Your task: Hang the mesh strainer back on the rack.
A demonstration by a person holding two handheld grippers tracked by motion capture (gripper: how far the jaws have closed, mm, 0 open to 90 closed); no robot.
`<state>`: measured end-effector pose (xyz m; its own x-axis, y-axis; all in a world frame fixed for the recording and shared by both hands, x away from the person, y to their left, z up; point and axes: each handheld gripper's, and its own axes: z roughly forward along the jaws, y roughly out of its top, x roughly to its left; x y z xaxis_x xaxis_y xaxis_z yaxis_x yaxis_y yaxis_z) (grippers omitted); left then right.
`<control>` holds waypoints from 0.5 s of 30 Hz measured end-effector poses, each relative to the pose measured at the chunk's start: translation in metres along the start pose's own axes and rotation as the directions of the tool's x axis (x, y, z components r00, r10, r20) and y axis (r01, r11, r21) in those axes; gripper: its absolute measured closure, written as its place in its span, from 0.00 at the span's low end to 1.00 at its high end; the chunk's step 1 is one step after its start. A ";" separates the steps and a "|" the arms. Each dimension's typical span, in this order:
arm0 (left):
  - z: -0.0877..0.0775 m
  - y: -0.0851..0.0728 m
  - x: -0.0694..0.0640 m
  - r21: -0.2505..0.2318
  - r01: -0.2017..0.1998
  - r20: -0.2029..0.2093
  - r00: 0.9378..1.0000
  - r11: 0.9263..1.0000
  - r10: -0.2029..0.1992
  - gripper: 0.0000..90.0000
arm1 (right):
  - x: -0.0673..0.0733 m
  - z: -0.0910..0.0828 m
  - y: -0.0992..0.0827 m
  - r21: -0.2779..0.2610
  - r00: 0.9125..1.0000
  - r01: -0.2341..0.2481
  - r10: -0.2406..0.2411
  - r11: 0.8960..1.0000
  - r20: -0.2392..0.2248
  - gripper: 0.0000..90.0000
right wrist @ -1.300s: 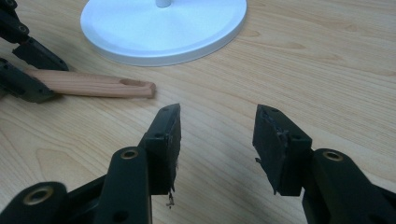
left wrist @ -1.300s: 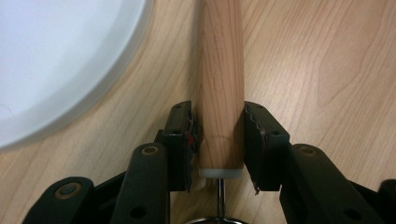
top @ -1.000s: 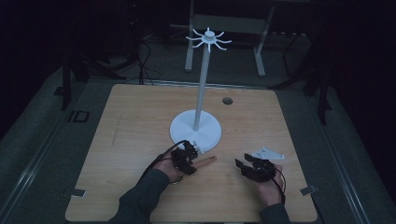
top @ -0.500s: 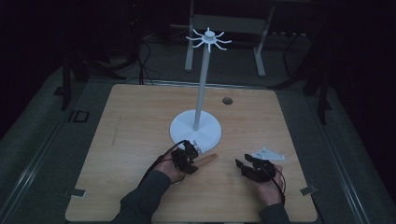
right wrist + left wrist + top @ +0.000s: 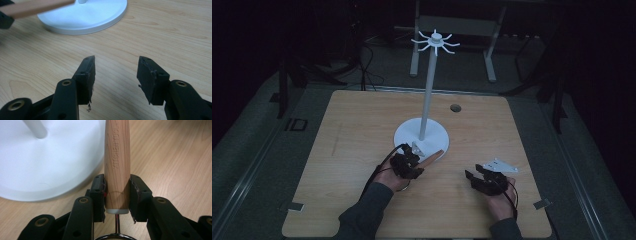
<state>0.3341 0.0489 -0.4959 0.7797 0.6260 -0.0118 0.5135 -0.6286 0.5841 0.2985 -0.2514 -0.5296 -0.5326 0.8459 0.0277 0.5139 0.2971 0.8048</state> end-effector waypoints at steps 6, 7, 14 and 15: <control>-0.007 0.000 0.002 -0.052 0.031 -0.028 0.999 0.998 -0.032 0.76 | 0.000 0.000 0.000 -0.007 1.000 0.001 -0.001 1.000 0.009 0.53; -0.008 0.000 0.002 -0.061 0.034 -0.031 0.999 0.998 -0.036 0.76 | 0.000 0.000 0.000 -0.007 1.000 -0.001 0.001 1.000 0.010 0.53; -0.018 0.000 0.003 -0.124 0.061 -0.058 0.996 0.990 -0.069 0.76 | -0.002 0.000 -0.001 -0.015 1.000 -0.004 0.004 1.000 0.019 0.53; -0.019 0.001 0.004 -0.131 0.066 -0.062 0.995 0.989 -0.074 0.76 | -0.002 0.000 -0.001 -0.015 1.000 -0.005 0.005 1.000 0.020 0.53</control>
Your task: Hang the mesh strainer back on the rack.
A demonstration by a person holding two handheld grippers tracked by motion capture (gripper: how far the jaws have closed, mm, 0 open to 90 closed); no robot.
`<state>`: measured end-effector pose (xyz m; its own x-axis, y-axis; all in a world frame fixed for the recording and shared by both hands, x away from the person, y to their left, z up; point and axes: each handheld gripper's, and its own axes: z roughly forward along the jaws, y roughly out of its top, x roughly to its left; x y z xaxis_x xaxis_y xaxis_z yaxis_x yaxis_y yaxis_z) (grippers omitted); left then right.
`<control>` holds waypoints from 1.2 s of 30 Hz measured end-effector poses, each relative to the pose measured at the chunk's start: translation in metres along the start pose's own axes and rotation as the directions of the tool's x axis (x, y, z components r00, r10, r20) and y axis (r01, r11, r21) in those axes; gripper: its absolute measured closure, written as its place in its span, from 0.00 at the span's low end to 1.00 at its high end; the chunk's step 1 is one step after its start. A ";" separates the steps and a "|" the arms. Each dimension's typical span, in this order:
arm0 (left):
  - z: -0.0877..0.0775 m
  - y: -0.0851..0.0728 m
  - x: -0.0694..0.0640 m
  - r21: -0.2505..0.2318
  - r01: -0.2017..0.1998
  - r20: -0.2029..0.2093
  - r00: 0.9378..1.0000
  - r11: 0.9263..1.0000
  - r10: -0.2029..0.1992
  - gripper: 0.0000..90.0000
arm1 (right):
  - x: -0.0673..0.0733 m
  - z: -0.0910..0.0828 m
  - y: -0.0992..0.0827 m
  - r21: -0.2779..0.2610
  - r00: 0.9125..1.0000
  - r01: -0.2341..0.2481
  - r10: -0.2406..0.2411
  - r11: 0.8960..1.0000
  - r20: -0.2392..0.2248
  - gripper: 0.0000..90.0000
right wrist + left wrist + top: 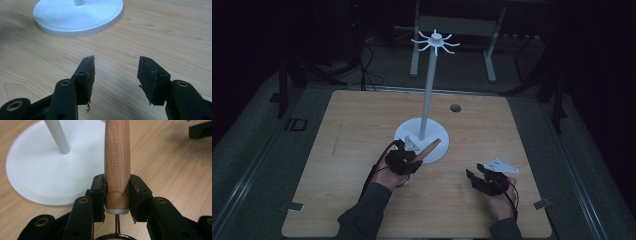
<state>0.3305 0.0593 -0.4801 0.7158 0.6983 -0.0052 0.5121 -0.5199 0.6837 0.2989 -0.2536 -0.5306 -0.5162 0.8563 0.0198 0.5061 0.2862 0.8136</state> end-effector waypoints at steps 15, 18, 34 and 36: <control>-0.017 0.005 0.003 -0.122 0.052 -0.036 0.998 0.991 -0.057 0.76 | -0.001 0.000 -0.001 -0.005 1.000 -0.001 0.001 1.000 0.004 0.53; -0.022 0.006 0.003 -0.147 0.064 -0.046 0.996 0.987 -0.071 0.76 | -0.001 0.000 -0.001 -0.009 1.000 -0.001 0.001 1.000 0.007 0.53; -0.038 0.014 0.005 -0.240 0.094 -0.074 0.991 0.966 -0.115 0.76 | 0.000 0.000 -0.002 -0.013 1.000 0.002 -0.002 1.000 0.020 0.53; -0.041 0.014 0.006 -0.251 0.099 -0.084 0.989 0.963 -0.123 0.76 | 0.000 0.000 -0.002 -0.017 1.000 0.001 -0.001 1.000 0.022 0.53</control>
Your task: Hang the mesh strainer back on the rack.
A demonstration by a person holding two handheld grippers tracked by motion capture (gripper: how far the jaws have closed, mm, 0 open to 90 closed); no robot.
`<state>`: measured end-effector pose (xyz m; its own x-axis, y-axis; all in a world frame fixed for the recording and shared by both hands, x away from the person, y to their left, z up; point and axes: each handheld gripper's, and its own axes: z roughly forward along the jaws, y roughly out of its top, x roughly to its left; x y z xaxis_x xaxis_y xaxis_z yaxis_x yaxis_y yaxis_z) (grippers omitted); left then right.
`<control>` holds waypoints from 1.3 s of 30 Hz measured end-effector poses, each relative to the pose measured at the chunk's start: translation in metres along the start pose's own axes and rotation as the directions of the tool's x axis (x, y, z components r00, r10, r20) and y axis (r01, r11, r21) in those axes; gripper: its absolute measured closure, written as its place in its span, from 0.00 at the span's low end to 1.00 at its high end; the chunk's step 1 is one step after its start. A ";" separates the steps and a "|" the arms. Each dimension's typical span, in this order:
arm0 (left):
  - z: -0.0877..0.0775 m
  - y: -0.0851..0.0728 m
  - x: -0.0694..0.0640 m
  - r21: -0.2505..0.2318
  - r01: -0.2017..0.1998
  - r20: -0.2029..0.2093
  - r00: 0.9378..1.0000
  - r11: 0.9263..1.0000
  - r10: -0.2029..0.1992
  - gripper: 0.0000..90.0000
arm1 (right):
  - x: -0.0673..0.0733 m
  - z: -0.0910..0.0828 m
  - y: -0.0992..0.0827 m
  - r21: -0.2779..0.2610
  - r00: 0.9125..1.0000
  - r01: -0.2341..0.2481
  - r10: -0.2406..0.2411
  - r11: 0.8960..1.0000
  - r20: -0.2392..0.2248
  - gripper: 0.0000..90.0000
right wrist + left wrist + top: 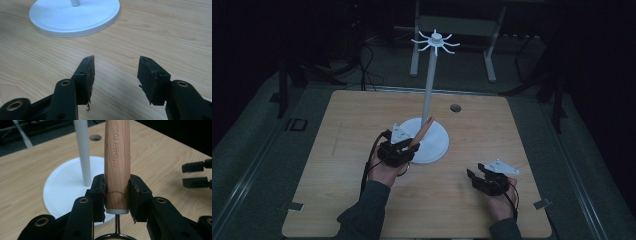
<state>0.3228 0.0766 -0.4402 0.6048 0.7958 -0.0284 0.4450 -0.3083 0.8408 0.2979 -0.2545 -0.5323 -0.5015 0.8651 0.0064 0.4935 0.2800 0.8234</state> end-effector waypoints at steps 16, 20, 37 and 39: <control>-0.013 0.013 0.004 -0.067 0.012 -0.015 1.000 0.998 -0.013 0.76 | 0.000 0.001 -0.001 0.001 1.000 0.001 -0.001 1.000 0.007 0.53; -0.016 0.018 0.005 -0.085 0.014 -0.021 1.000 0.996 -0.016 0.76 | 0.000 0.000 -0.002 0.002 1.000 -0.002 0.002 1.000 0.010 0.53; -0.030 0.034 0.010 -0.161 0.030 -0.049 0.998 0.987 -0.038 0.76 | -0.002 0.000 -0.003 -0.006 1.000 -0.007 0.007 1.000 0.021 0.53; -0.032 0.036 0.010 -0.168 0.031 -0.050 0.998 0.985 -0.040 0.76 | -0.002 0.000 -0.003 -0.007 1.000 -0.008 0.008 1.000 0.021 0.53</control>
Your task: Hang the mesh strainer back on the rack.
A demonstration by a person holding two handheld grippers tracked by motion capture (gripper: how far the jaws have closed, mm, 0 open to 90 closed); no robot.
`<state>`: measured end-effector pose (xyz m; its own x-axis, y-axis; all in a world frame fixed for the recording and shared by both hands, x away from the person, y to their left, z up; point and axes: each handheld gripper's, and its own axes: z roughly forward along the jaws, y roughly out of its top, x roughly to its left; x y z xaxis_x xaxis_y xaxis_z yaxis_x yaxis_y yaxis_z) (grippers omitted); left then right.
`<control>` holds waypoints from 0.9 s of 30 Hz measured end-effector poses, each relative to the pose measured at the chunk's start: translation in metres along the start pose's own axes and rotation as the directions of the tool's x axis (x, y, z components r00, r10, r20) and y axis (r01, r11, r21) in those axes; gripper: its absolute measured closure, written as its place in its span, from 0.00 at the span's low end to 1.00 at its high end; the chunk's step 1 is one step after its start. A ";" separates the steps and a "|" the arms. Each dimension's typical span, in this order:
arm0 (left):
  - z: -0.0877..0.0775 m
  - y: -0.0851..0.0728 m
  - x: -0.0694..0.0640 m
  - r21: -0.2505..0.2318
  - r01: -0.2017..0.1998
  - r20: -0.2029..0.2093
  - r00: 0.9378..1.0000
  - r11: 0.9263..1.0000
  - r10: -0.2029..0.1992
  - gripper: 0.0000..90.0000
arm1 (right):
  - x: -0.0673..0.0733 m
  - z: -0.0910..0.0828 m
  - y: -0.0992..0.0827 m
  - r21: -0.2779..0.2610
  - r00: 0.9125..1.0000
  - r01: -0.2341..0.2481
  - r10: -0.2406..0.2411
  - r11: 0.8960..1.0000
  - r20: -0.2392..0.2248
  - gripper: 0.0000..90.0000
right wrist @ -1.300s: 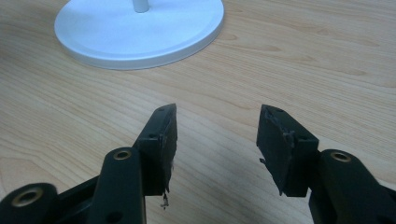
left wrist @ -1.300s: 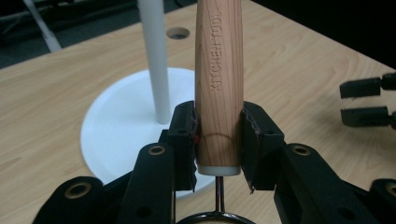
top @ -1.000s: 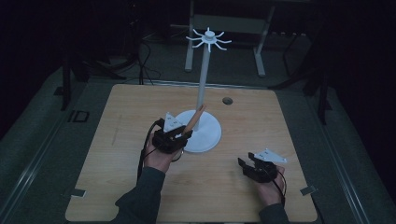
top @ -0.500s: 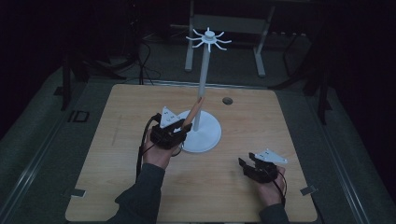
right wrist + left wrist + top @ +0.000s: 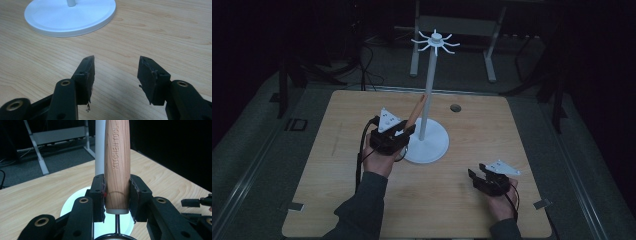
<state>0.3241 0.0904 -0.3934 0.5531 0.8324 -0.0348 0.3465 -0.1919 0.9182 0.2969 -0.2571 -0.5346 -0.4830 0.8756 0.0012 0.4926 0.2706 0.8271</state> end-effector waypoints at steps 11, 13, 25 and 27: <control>-0.004 0.009 -0.002 -0.051 0.007 -0.012 1.000 0.999 -0.007 0.76 | -0.001 -0.001 0.000 -0.002 1.000 0.001 -0.001 1.000 0.004 0.53; -0.004 0.010 -0.002 -0.056 0.006 -0.015 1.000 0.998 -0.007 0.76 | -0.001 -0.001 0.000 -0.002 1.000 0.000 0.000 1.000 0.004 0.53; -0.006 0.016 0.000 -0.083 0.024 -0.026 0.999 0.996 -0.027 0.76 | -0.001 -0.001 0.000 -0.002 1.000 -0.001 0.001 1.000 0.005 0.53; -0.006 0.017 0.000 -0.089 0.026 -0.026 0.999 0.996 -0.029 0.76 | -0.001 -0.001 -0.001 -0.003 1.000 -0.001 0.001 1.000 0.005 0.53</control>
<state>0.3252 0.0899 -0.3752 0.5234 0.8506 -0.0509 0.2923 -0.1231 0.9484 0.2966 -0.2585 -0.5346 -0.4787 0.8780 -0.0003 0.4915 0.2683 0.8285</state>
